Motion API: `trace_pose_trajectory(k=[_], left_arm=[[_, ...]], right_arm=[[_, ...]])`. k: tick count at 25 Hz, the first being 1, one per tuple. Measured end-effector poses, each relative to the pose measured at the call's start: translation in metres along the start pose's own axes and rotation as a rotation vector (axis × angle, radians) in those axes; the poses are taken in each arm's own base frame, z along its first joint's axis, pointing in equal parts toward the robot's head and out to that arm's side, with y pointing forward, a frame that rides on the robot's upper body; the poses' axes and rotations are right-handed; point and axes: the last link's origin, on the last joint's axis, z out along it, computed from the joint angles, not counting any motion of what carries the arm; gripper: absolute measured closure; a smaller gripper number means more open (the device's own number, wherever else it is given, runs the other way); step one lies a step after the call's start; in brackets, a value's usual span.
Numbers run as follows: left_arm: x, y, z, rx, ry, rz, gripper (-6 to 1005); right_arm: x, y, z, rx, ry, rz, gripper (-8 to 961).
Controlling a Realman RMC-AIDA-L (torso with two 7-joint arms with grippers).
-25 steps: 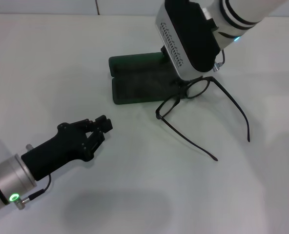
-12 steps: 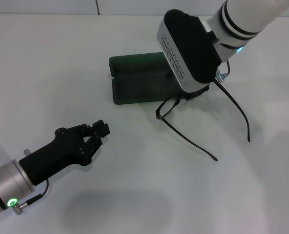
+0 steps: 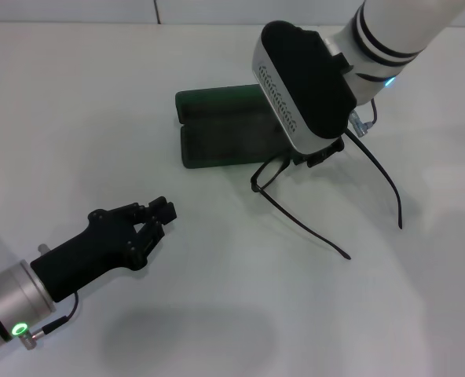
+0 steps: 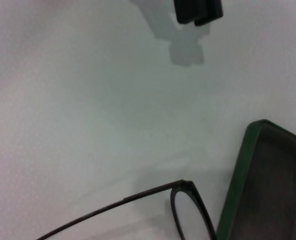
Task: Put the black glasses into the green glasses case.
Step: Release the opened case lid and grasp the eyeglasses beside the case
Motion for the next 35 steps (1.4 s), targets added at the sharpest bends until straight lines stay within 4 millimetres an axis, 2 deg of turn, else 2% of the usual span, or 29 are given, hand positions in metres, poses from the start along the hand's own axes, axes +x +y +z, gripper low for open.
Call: trace_pose_trajectory(k=[15,28,35], left_arm=[[-0.001,0.0,0.002,0.001,-0.01,0.002,889],[-0.003,0.0,0.0,0.005,-0.011,-0.001,890],[-0.003,0.0,0.0,0.005,-0.011,0.005,891]], right_arm=[[0.002,0.008,0.015,-0.023,0.012,-0.011,460],[0.002,0.014,0.017,-0.048,-0.001,0.02,465],[0.003,0.026,0.016,-0.127,0.01,0.104,467]])
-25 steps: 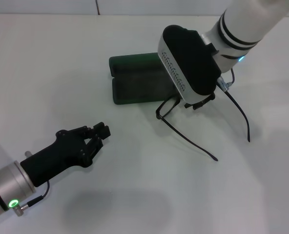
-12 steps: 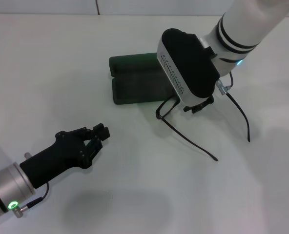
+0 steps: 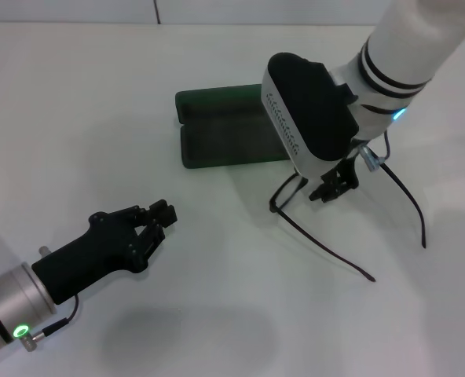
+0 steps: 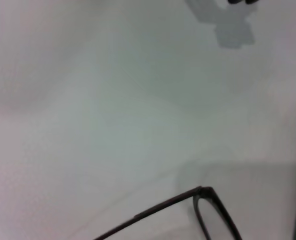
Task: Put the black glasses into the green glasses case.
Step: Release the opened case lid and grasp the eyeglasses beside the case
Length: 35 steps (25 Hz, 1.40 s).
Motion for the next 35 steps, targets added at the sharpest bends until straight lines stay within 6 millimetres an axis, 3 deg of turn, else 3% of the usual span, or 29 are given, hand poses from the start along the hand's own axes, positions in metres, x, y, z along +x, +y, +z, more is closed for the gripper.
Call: trace_pose_trajectory(k=[26,32,35], left_arm=[[0.0,0.001,0.002,-0.003,0.0,-0.002,894],[0.0,0.001,0.003,-0.003,0.003,0.0,895],[0.0,0.001,0.003,-0.001,0.004,0.001,895]], right_arm=[[0.007,0.009,0.003,-0.003,0.035,0.033,580],[0.007,0.006,0.004,0.02,0.03,0.036,751],[0.007,0.007,0.005,0.02,0.037,0.025,773]])
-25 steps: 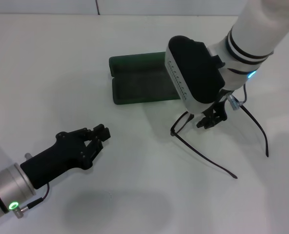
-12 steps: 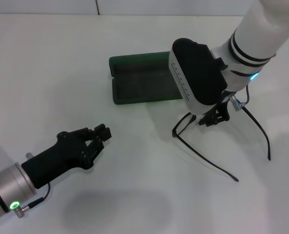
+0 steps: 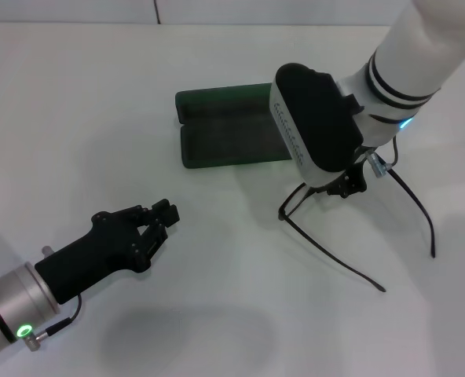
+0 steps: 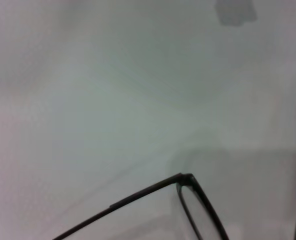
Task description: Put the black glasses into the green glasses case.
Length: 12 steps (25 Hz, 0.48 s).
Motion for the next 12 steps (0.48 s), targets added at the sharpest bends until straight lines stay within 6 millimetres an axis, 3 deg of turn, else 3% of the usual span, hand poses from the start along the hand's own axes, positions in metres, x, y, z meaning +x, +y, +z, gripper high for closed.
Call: trace_pose_trajectory(k=[8,12], left_arm=[[-0.0011,0.0006,-0.0004,0.002,0.001,-0.003,896],[-0.0006,0.0009,-0.0005,0.0,0.005,-0.006,897]], right_arm=[[-0.0058,0.0043,0.005,0.002,0.032,-0.067,804],[-0.0035,0.0034,0.0027,0.019,-0.011,-0.012,820]])
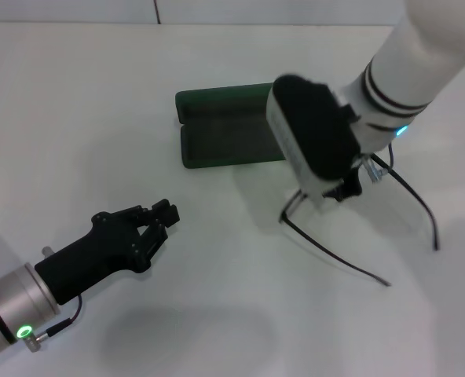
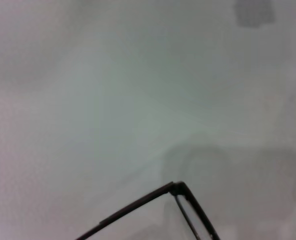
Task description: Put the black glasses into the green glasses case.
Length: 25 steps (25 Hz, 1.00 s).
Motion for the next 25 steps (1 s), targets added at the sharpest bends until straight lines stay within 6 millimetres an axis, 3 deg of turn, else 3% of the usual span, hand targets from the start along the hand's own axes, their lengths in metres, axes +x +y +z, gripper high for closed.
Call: trace_pose_trajectory(k=[8,11,16,25], left_arm=[[0.004,0.003,-0.002,-0.018,0.032,-0.009,898],[0.007,0.005,0.0,-0.034,0.048,-0.007,898],[0.014,0.01,0.001,-0.075,0.091,-0.01,899],[0.041,0.024,0.004,-0.202,0.245,-0.036,900]], right_arm=[[0.032,-0.012,-0.04,0.023,-0.26,0.36,839],[0.051,-0.008,-0.061,-0.001,-0.391,0.503,841],[0.067,0.004,-0.077,-0.003,-0.546,0.614,843],[0.098,0.071,-0.083,0.051,-0.85,0.739,843]])
